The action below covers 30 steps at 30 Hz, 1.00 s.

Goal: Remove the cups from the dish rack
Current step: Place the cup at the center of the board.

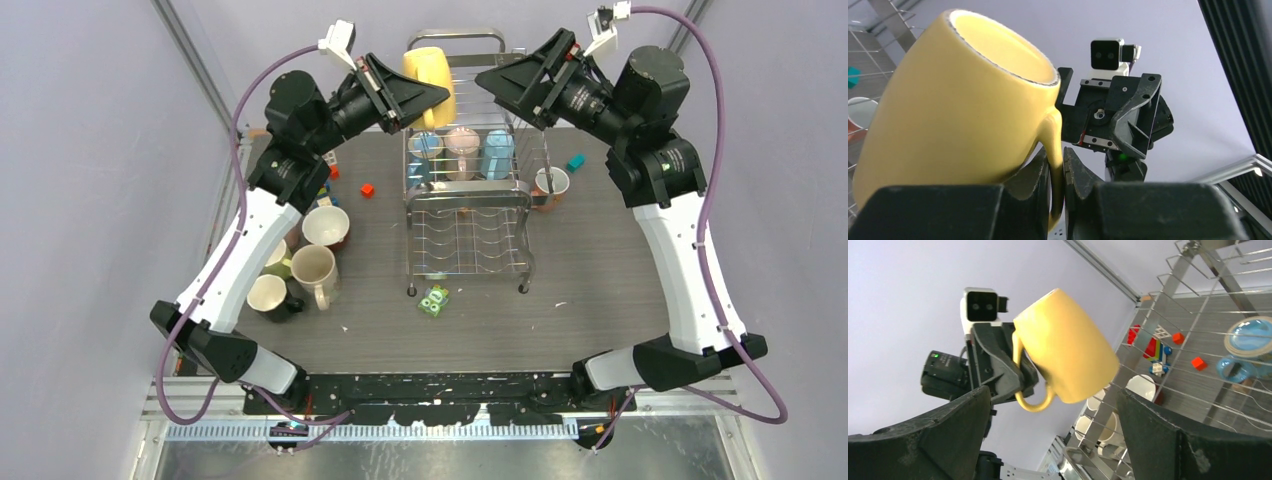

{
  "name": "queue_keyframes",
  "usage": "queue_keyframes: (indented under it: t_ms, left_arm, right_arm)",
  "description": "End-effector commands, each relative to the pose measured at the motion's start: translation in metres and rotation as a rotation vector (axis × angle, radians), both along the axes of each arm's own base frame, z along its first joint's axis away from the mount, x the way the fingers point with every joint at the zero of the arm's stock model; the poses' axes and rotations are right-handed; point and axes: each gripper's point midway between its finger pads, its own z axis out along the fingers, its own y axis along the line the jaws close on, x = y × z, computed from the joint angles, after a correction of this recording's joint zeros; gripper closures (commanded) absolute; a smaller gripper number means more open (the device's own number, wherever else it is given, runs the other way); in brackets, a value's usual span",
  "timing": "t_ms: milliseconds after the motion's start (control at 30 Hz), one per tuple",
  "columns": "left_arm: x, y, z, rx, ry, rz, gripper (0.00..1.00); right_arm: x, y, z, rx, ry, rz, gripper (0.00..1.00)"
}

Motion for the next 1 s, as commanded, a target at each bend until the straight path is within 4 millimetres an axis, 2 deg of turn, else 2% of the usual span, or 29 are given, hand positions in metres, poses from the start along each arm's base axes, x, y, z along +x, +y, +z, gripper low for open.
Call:
queue_keyframes:
  t_ms: [0, 133, 333, 433, 733, 967]
  left_arm:
    - [-0.032, 0.010, 0.057, -0.156, -0.189, -0.060, 1.00]
    - [-0.028, 0.011, 0.066, -0.203, -0.198, -0.049, 1.00]
    - [-0.013, 0.020, 0.095, -0.459, -0.192, -0.040, 1.00]
    - [-0.007, 0.018, 0.103, -0.554, -0.172, -0.050, 1.00]
    - [0.004, 0.008, 0.110, -0.726, -0.137, -0.078, 1.00]
    - [0.000, 0.005, 0.119, -0.776, -0.146, -0.107, 1.00]
  right_arm:
    - [-0.009, 0.011, 0.031, 0.083, -0.072, 0.090, 0.02]
    - [-0.005, 0.013, 0.027, 0.110, -0.050, 0.093, 0.03]
    - [-0.001, 0.006, 0.020, 0.159, -0.001, 0.034, 0.03]
    - [0.002, 0.005, 0.019, 0.232, 0.042, 0.020, 0.03]
    - [0.014, -0.005, 0.053, 0.515, 0.068, -0.015, 0.03]
    - [0.028, -0.011, 0.059, 0.653, 0.125, -0.039, 0.05]
